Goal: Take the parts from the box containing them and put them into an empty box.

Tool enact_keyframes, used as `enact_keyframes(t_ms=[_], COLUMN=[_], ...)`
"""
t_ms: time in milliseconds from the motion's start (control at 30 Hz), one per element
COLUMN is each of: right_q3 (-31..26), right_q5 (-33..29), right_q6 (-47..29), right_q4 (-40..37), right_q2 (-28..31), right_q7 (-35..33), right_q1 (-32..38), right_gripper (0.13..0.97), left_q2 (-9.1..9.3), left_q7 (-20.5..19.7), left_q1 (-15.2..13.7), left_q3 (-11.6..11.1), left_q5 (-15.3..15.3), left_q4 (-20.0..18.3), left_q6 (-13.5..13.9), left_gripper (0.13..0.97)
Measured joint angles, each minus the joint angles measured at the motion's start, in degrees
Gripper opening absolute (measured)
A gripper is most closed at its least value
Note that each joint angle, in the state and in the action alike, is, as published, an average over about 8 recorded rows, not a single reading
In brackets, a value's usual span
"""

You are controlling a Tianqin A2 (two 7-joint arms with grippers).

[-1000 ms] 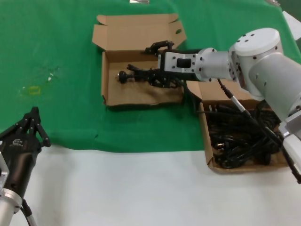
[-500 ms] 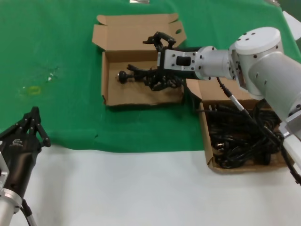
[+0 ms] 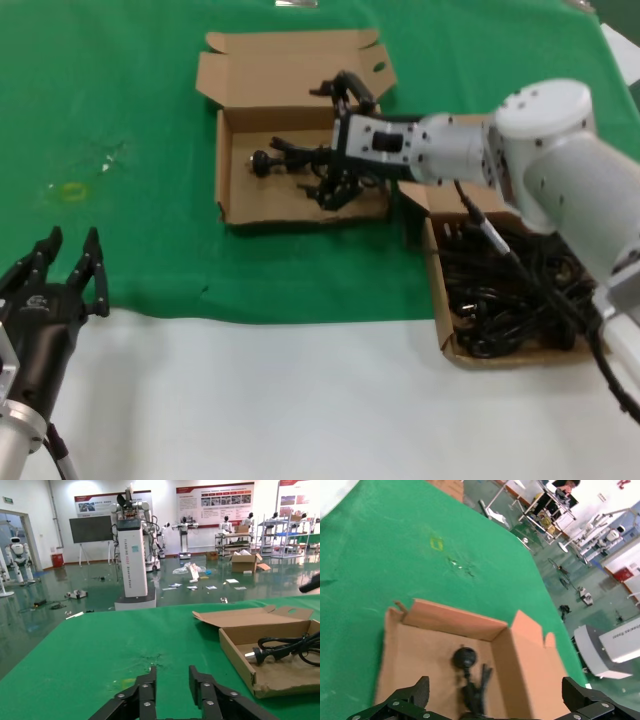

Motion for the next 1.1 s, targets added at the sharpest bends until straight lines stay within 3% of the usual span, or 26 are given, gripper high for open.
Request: enact_keyframes(t_ms=[133,267,567,833,967,1100], right_q3=[1.5,3.3,7.5,11.3,13.1,15.0], right_q5=[-0.1,-0.2,-0.4,-0.6,-0.7,-0.8], right_q6=[1.6,3.5,8.0,12.0,13.9,15.9], right_q4=[3.9,8.4,18.9,28.4,33.1,37.9], right_q2=[0.8,1.6,3.7,5.5,6.4,7.3], right_q7=[2.3,5.0,11.5,17.2,20.0,22.9], right_q1=[-3.4,-7.3,-16.6,-24.9,-29.0,-33.2], right_gripper=[0.903,0.925,0.963,0.966,0.966,0.966], left_q2=[0.00,0.00,0.00,0.00,0.00,0.00], left_q7=[0.0,0.0,0.0,0.0,0.0,0.0], left_q1=[0.0,0.0,0.0,0.0,0.0,0.0], left_q3=[0.0,0.0,0.0,0.0,0.0,0.0], left_q5=[0.0,0.0,0.0,0.0,0.0,0.0], left_q4=[0.0,0.0,0.0,0.0,0.0,0.0], left_q6=[0.0,0.0,0.0,0.0,0.0,0.0], left_gripper=[0.298,0.298,0.484,0.706,0.706,0.785])
